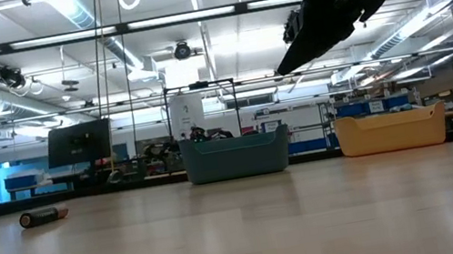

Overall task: Sort batteries
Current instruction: Put the small black battery into the orange bin, then put the white battery into the yellow bin

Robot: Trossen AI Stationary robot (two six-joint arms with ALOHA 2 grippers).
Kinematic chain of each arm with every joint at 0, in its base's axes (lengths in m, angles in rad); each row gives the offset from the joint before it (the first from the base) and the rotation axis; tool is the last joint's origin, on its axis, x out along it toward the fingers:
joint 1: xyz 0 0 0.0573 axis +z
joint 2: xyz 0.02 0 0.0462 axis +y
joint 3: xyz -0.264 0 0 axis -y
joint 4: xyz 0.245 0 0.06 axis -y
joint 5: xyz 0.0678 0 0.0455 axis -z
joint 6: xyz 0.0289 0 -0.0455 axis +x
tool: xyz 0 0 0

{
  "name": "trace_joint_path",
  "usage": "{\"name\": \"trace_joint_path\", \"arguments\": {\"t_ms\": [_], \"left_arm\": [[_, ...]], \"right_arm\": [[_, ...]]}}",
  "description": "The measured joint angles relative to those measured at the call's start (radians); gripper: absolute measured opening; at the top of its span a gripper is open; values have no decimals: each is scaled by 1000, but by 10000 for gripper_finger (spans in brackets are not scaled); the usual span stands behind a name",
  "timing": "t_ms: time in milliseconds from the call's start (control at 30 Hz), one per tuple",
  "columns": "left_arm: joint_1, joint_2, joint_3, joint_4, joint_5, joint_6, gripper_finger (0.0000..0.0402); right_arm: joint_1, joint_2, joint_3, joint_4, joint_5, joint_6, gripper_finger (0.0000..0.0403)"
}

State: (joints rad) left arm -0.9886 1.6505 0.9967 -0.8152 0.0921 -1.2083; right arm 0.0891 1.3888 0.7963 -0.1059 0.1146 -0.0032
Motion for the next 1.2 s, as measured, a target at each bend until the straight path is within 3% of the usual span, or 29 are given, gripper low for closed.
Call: {"name": "trace_joint_path", "arguments": {"t_ms": [400,700,933,1067,1200], "left_arm": [[0,-3,-74,82,-1,2,33],[30,0,-7,75,16,-7,90],[32,0,105,-68,-23,-28,100],[31,-2,184,-162,-119,-33,96],[20,-54,204,-131,-346,-34,58]], "right_arm": [[0,0,0,0,0,3,9],[0,0,0,0,0,3,9],[0,0,0,1,0,1,9],[7,-12,0,-7,0,1,9],[49,-70,0,-63,0,6,9]]}}
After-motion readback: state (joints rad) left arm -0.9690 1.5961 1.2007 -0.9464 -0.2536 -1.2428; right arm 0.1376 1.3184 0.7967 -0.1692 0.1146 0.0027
